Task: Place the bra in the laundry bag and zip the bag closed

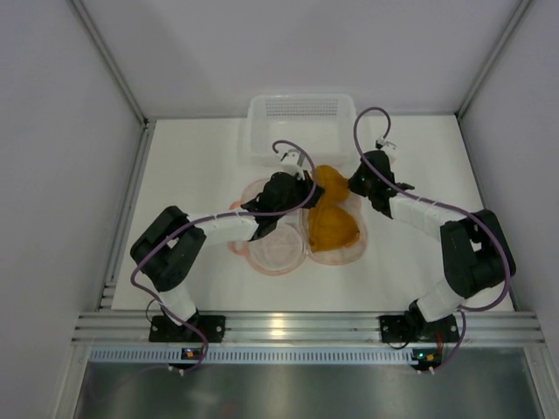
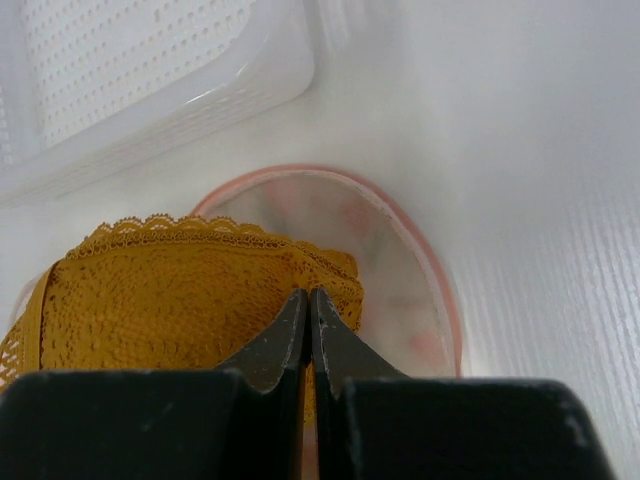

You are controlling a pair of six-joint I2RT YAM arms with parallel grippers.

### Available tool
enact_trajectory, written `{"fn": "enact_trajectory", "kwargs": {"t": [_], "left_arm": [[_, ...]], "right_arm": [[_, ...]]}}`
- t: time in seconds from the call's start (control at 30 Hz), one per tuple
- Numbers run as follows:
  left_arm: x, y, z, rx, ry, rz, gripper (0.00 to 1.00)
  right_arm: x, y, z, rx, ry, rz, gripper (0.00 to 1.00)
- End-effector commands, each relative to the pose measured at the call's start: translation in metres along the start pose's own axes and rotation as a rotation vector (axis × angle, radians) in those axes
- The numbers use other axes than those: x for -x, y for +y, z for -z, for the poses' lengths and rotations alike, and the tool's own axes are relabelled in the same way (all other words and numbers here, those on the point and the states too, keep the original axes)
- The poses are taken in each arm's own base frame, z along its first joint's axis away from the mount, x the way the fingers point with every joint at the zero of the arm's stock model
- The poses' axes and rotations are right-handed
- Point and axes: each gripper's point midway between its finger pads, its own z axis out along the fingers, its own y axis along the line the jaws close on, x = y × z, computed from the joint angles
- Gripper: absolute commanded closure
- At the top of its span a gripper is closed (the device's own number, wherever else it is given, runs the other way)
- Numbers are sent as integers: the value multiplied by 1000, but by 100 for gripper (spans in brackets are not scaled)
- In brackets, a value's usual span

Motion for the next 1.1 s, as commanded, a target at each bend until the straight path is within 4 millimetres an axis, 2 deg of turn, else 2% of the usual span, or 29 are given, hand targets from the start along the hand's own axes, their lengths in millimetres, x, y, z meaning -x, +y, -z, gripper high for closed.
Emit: {"fn": "enact_trajectory", "kwargs": {"t": [0.0, 0.23, 0.4, 0.57, 0.7, 0.93, 1.07], "left_arm": [[-6, 11, 10, 66, 70, 17, 100], [-39, 27, 11, 93, 149, 75, 100], [-52, 42, 7, 137, 168, 69, 100], [-69, 47, 4, 141, 213, 87, 100], [-69, 55, 6, 178, 203, 91, 100], [-64, 65, 8, 225, 206, 62, 100], [-64, 66, 11, 230, 210, 79, 100]], "right_arm": [[11, 9, -9, 19, -12, 0, 100], [-1, 7, -17, 0, 29, 38, 100], [-8, 1, -19, -26, 39, 83, 100], [-6, 4, -20, -29, 34, 119, 100], [-7, 9, -15, -23, 46, 154, 100], [1, 25, 13, -6, 24, 230, 100], [4, 28, 21, -14, 3, 257, 100]]}}
